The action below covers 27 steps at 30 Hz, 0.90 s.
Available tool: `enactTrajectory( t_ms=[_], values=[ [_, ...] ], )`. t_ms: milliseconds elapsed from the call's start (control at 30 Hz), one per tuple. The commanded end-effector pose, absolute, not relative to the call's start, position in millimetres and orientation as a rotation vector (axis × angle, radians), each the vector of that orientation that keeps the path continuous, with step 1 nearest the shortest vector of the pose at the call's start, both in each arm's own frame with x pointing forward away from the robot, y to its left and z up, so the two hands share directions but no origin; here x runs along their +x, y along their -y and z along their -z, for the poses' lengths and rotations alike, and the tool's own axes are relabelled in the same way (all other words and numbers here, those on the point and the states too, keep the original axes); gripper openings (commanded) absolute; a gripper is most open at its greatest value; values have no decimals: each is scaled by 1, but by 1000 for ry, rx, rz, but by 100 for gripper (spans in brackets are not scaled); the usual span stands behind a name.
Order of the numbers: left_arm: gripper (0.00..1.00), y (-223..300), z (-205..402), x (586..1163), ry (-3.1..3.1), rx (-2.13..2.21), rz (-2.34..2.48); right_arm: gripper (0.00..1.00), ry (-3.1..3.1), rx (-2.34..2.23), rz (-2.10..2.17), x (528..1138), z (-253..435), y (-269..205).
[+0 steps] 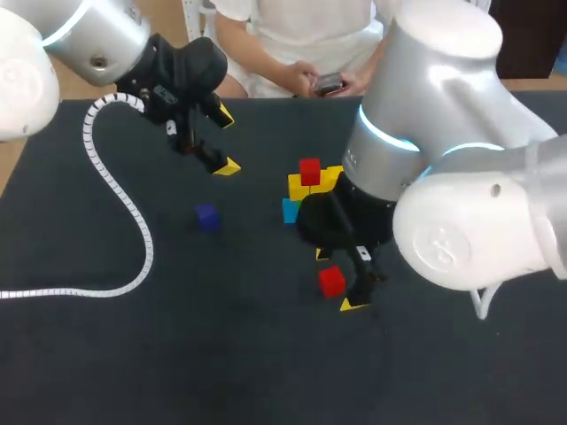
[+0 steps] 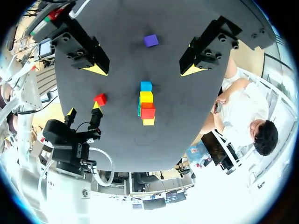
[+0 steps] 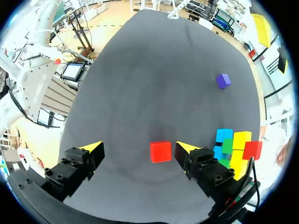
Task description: Place the blue cubes, place green cubes on the blue cubes, place the yellow cubes on the green cubes, then place the red cubes on the yellow cubes, and place purple cube on the red cubes.
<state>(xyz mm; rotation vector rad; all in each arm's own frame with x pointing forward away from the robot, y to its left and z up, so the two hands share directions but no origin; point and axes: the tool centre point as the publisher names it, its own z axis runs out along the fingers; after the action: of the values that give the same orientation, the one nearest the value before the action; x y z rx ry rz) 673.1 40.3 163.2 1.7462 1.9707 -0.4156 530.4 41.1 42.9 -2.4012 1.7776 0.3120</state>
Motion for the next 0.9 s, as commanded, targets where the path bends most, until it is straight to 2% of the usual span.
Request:
enactTrajectory(
  t_ms=[33, 400, 900],
  values=[
    [100, -41, -163, 673, -1968, 1748, 419, 100, -1770, -2415, -317, 539, -36, -42],
    [100, -41, -163, 673, -1968, 1748, 419, 100, -1816, -2432, -233, 553, -18, -36],
    [100, -41, -163, 673, -1968, 1748, 419, 100, -1849, -2359, -343, 561, -7, -27]
  ],
)
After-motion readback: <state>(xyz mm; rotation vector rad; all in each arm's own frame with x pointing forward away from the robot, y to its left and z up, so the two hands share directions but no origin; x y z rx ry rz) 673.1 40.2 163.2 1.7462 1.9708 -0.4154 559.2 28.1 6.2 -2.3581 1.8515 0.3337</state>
